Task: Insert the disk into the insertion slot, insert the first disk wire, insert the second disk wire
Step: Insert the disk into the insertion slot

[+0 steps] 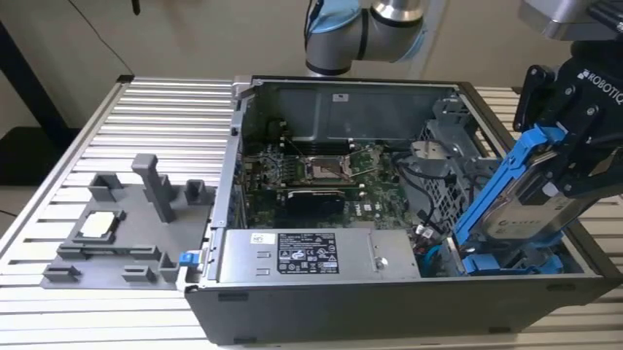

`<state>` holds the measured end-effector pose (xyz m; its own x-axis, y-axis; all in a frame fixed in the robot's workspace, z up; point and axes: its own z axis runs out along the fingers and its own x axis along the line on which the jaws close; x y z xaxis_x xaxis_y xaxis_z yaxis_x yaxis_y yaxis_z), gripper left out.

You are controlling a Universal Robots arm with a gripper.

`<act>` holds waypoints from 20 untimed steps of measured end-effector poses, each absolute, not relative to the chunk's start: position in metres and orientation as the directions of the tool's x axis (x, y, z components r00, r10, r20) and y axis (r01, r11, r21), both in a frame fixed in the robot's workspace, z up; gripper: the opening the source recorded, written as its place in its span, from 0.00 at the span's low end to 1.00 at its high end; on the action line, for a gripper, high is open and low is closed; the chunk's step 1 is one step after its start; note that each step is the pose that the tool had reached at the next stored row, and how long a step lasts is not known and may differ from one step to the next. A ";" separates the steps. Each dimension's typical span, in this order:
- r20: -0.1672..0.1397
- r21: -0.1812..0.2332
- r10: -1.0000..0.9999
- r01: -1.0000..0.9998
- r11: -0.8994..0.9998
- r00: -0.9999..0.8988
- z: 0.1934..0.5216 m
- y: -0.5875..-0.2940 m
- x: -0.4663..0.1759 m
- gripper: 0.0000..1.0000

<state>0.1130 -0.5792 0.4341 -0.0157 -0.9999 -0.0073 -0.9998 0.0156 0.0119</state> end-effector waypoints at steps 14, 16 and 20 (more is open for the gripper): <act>-0.010 0.014 -1.000 -1.000 0.016 -0.016 0.414 -0.576 0.123 0.33; -0.010 0.015 -1.000 -1.000 0.016 -0.016 0.412 -0.576 0.124 0.33; -0.011 0.017 -1.000 -1.000 0.016 -0.016 0.406 -0.575 0.125 0.33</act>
<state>0.1253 -0.5750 0.4063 -0.0157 -0.9998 -0.0105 -0.9997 0.0155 0.0170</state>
